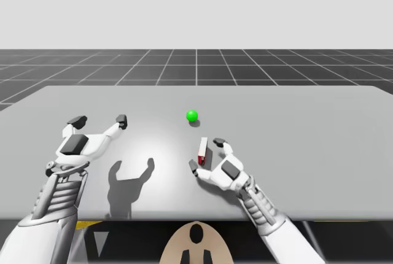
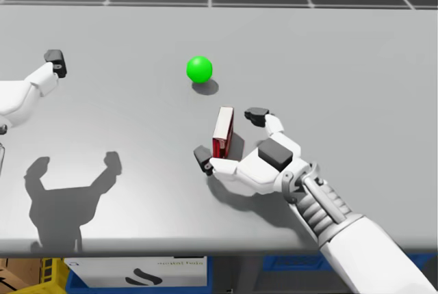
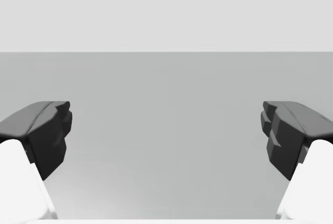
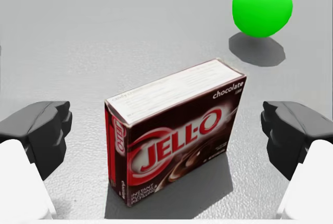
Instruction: Watch the red light. When it turns green, pick up the object.
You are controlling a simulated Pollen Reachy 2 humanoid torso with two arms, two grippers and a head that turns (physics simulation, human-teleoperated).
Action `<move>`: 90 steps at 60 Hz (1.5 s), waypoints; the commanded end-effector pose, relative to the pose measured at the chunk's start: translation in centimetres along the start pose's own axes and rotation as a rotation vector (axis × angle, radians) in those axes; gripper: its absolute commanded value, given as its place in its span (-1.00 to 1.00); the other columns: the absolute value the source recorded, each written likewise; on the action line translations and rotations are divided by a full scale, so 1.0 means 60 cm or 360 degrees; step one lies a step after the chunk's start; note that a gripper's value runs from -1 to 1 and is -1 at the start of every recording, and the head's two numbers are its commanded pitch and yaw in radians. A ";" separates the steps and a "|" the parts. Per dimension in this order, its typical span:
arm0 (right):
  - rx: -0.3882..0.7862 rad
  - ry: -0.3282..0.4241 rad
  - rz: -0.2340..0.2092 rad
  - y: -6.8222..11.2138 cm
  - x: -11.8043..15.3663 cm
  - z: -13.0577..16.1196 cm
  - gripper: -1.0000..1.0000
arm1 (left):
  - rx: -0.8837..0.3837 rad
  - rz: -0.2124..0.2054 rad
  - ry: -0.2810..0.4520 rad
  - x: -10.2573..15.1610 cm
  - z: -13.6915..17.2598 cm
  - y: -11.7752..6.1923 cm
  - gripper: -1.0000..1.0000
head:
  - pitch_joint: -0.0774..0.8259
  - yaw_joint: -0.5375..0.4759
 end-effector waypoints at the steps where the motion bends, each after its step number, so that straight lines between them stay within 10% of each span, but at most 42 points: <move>1: 0.0023 -0.0023 -0.0116 0.016 -0.006 -0.051 -1.00 | -0.0002 -0.0001 -0.0001 0.000 0.000 0.000 -1.00 | 0.64 0.00; 25: 0.0191 0.0020 -0.0237 0.021 -0.015 -0.106 -1.00 | -0.0005 -0.0005 -0.0001 0.000 0.000 -0.002 -1.00 | 0.62 0.01; 28: 0.0208 0.0015 -0.0245 0.024 -0.016 -0.105 -0.62 | -0.0005 -0.0006 -0.0001 0.000 0.000 -0.002 -1.00 | 0.62 0.01; 31: 0.0198 0.0000 -0.0237 0.025 -0.017 -0.104 0.71 | -0.0005 -0.0006 -0.0001 0.000 0.000 -0.002 -1.00 | 0.62 0.01; 34: 0.0208 0.0000 -0.0251 0.026 -0.018 -0.101 0.94 | -0.0006 -0.0006 -0.0002 0.000 0.000 -0.003 -1.00 | 0.62 0.01; 56: 0.0205 -0.0012 -0.0241 0.026 -0.017 -0.093 0.96 | -0.0009 -0.0017 0.0004 -0.002 0.001 -0.006 -1.00 | 0.51 0.02; 74: 0.0211 -0.0020 -0.0236 0.028 -0.010 -0.086 0.97 | -0.0012 -0.0022 0.0012 -0.005 0.001 -0.008 -1.00 | -0.10 -0.05; 90: 0.0187 -0.0120 -0.0223 0.028 0.058 -0.057 1.00 | -0.0009 -0.0022 0.0012 -0.004 0.001 -0.010 -1.00 | -0.24 -0.05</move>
